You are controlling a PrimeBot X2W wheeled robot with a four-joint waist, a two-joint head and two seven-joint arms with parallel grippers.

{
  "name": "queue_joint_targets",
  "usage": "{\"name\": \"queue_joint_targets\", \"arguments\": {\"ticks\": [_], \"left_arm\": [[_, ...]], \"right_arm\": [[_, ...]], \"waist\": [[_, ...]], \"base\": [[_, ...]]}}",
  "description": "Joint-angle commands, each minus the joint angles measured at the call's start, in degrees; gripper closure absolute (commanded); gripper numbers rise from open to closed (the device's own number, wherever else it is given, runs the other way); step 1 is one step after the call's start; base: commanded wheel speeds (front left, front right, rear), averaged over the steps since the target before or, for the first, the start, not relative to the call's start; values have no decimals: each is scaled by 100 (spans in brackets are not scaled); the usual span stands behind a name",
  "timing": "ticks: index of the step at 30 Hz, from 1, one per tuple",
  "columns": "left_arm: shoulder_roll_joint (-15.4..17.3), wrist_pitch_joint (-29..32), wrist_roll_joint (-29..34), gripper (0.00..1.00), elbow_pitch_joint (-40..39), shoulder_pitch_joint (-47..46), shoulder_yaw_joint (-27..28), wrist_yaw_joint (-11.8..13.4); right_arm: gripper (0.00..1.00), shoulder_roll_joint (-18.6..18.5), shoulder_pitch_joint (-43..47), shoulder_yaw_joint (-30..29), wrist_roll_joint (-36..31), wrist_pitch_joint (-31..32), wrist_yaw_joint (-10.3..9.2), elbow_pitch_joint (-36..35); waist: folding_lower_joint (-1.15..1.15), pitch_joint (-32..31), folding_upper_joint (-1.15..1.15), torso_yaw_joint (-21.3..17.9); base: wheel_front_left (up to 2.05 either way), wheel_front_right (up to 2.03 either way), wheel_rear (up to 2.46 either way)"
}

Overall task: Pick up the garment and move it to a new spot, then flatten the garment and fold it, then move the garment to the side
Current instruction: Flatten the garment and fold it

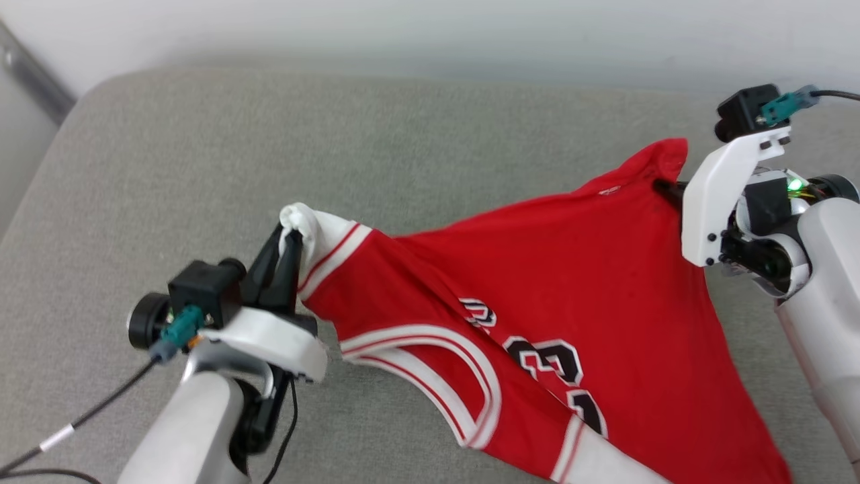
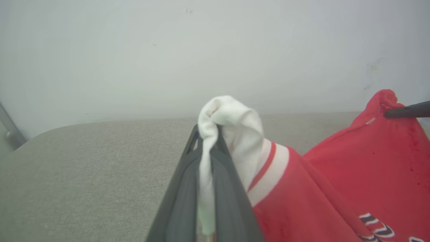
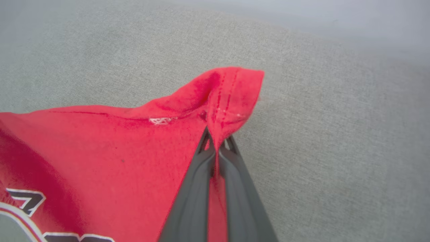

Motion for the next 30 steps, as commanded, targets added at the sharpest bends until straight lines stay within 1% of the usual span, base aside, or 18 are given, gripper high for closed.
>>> {"name": "queue_joint_targets", "arguments": {"ticks": [1, 4, 7, 9, 11, 15, 18, 23, 26, 30], "left_arm": [[27, 30, -23, 100, 12, -117, 22, -29], [97, 214, -55, 100, 197, -510, 50, -111], [89, 350, -118, 100, 514, -1007, 90, -223], [75, 445, -155, 100, 826, -1375, 133, -256], [43, 447, -222, 100, 1156, -1744, 200, -320], [-38, 447, -244, 100, 1768, -2474, 236, -393], [-39, 387, -226, 100, 2193, -3069, 278, -471], [7, 190, -138, 100, 2735, -4144, 357, -534], [59, 69, -64, 100, 2952, -4860, 393, -567], [209, -70, 117, 100, 3107, -5750, 382, -592]], "right_arm": [[100, -6, -6, -55, -25, -57, -2, 31], [100, 49, -1, -298, -68, -284, -2, 129], [100, 101, -67, -481, -186, -450, -3, 208], [100, 131, -156, -586, -286, -515, -2, 278], [100, 237, -237, -675, -334, -624, -2, 338], [100, 320, -496, -816, -440, -775, -3, 483], [100, 389, -829, -924, -539, -923, -2, 585], [100, 466, -1591, -1201, -818, -1288, -3, 758], [100, 527, -2140, -1386, -1028, -1597, -3, 813], [100, 660, -2876, -1586, -1276, -2079, -3, 826]], "waist": [[0, -318, 0, -212], [0, -538, 0, -352], [0, -682, 0, -506], [0, -720, 0, -596], [0, -764, 0, -704], [0, -676, 0, -851], [0, -460, 0, -944], [0, 123, 0, -1069], [0, 527, 0, -1118], [0, 1072, 0, -1211]], "base": [[0, 0, 0], [0, 0, 0], [0, 0, 0], [0, 0, 0], [0, 0, 0], [0, 0, 0], [0, 0, 0], [0, 0, 0], [0, 0, 0], [0, 0, 0]]}}
